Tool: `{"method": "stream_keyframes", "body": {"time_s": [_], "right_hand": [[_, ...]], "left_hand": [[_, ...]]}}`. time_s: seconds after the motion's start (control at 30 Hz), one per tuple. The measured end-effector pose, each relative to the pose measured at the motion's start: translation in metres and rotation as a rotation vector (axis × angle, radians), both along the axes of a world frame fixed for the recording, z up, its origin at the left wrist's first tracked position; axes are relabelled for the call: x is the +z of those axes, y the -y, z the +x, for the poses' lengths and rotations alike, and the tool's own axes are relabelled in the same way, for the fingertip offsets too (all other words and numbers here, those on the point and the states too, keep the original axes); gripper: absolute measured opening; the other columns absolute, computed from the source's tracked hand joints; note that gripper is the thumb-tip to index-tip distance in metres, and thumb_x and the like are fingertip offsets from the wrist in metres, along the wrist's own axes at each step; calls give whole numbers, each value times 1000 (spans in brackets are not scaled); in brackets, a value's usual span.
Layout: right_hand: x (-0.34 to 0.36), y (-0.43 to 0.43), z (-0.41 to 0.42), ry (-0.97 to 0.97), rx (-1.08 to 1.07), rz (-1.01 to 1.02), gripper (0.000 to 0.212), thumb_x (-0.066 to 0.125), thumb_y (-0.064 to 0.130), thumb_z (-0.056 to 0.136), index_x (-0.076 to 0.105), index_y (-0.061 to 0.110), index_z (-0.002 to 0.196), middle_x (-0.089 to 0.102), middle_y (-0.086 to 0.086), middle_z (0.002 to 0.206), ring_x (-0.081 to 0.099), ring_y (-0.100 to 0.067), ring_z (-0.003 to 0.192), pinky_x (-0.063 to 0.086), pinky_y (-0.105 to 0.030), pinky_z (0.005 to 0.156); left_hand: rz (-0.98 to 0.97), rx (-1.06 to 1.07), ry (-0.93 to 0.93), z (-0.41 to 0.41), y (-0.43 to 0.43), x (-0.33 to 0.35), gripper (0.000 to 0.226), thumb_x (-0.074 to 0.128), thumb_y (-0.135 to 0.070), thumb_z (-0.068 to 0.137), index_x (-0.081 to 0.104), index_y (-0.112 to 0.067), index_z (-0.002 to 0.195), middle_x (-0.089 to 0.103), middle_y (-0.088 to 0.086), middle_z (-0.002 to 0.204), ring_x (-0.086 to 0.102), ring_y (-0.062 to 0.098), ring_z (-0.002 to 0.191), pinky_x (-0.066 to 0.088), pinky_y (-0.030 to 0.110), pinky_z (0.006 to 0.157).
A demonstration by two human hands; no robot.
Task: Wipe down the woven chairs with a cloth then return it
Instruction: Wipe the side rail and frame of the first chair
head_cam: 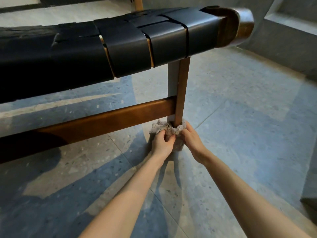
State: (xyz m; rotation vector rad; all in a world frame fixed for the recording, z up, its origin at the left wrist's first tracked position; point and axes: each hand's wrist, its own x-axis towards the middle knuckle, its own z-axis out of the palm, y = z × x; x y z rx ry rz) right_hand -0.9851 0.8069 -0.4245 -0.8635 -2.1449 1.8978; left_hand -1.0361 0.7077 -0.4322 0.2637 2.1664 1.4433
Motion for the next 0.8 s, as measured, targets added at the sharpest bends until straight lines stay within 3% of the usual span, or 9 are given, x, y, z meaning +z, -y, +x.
{"method": "stream_keyframes", "body": {"time_s": [0.07,0.13,0.23,0.33,0.43,0.6,0.67,0.8], "right_hand": [[11,-2,0,-95,-37,-19,38,37,9,96,61,31,118,65,-2,118,60,-15,111,50,-35,96],[26,-3,-3,-213,-111,-38,36,39,7,96,61,30,113,68,5,108,61,-8,102,51,-26,86],[52,-4,-8,-342,-173,-23,30,40,6,96,61,26,102,66,14,87,59,-4,87,46,-19,75],[75,-4,-14,-415,-131,20,26,41,11,97,61,24,107,66,9,95,59,-7,92,48,-21,78],[87,-9,-20,-430,-81,45,27,40,15,101,57,18,122,65,6,106,60,-7,101,50,-25,87],[82,-12,-33,-265,-58,23,35,33,18,101,51,19,130,62,-2,120,58,-13,106,49,-29,85],[82,-12,-36,-242,-74,2,35,31,15,100,53,22,126,61,-2,122,58,-16,110,50,-32,91],[97,-14,-42,-316,-64,9,32,33,10,97,57,28,110,62,-11,117,59,-25,112,46,-49,101]], "left_hand": [[15,100,-152,3,-2,9,17,65,-31,87,69,-17,94,72,-2,95,65,15,93,52,32,83],[68,186,-287,8,-5,25,21,68,-40,83,71,-18,85,72,-6,83,67,10,81,55,34,74],[257,300,-442,18,-10,53,19,69,-34,84,73,-19,95,73,-7,90,67,3,83,56,29,74],[385,374,-530,21,-16,76,25,68,-27,86,72,-15,108,73,-5,101,65,1,94,54,23,82],[468,332,-526,14,-20,86,37,63,-24,90,60,-14,126,65,-1,121,57,5,114,47,23,96],[249,121,-551,0,-23,91,38,50,-19,97,47,-9,134,55,7,133,48,17,125,34,20,101],[197,83,-496,-4,-25,97,39,48,-17,98,43,-11,136,52,7,136,45,18,126,31,17,98],[229,27,-356,-15,-27,111,41,44,-16,99,38,-19,140,46,3,140,42,17,129,35,28,104]]}}
